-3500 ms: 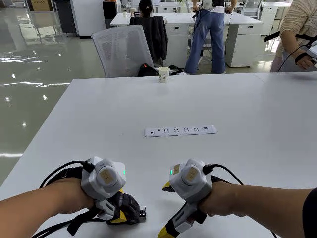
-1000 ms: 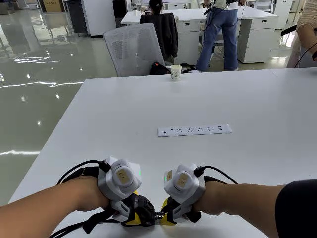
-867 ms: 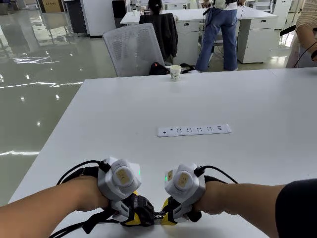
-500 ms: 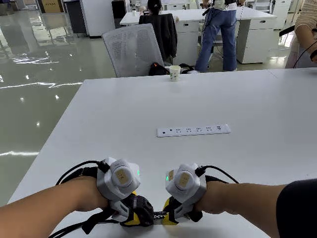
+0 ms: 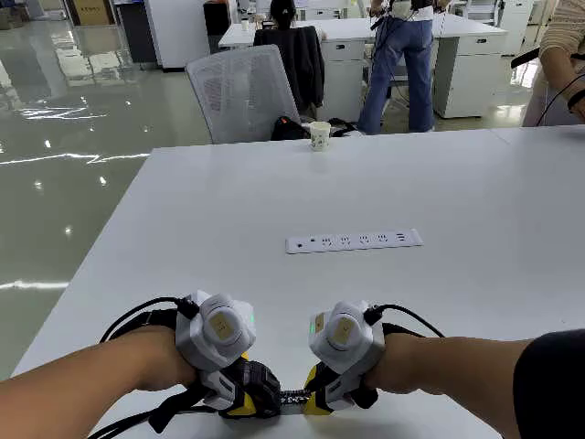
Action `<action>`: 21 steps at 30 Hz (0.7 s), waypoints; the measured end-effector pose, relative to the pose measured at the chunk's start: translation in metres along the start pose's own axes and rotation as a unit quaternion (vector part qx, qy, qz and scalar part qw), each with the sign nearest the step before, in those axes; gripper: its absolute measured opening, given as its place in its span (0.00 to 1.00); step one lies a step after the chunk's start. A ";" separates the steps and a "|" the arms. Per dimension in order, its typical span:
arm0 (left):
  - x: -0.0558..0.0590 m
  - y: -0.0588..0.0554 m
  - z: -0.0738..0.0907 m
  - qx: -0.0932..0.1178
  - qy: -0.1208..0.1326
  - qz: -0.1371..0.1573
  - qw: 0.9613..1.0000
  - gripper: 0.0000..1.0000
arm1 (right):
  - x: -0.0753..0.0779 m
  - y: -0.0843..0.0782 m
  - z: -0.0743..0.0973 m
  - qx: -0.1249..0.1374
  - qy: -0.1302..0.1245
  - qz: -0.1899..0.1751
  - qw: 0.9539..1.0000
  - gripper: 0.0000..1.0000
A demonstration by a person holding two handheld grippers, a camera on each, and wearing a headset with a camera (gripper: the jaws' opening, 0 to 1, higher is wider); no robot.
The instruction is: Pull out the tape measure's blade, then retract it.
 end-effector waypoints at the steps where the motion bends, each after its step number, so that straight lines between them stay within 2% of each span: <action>1: 0.000 0.000 0.000 0.000 0.000 0.000 1.000 0.31 | 0.000 0.000 0.000 0.000 0.000 0.000 1.000 0.11; 21: 0.001 0.000 0.000 0.001 0.002 0.002 1.000 0.31 | 0.001 -0.008 0.004 -0.002 -0.003 -0.002 1.000 0.11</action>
Point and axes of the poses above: the centre of the closed fingertips' face, and the gripper's own axes: z roughly backward along the fingers, x roughly to its right, y roughly out of its top, the point moved 4 cm from there along z, roughly backward along the fingers, and after that the axes turned 9 degrees about -x, right-handed, at the moved point
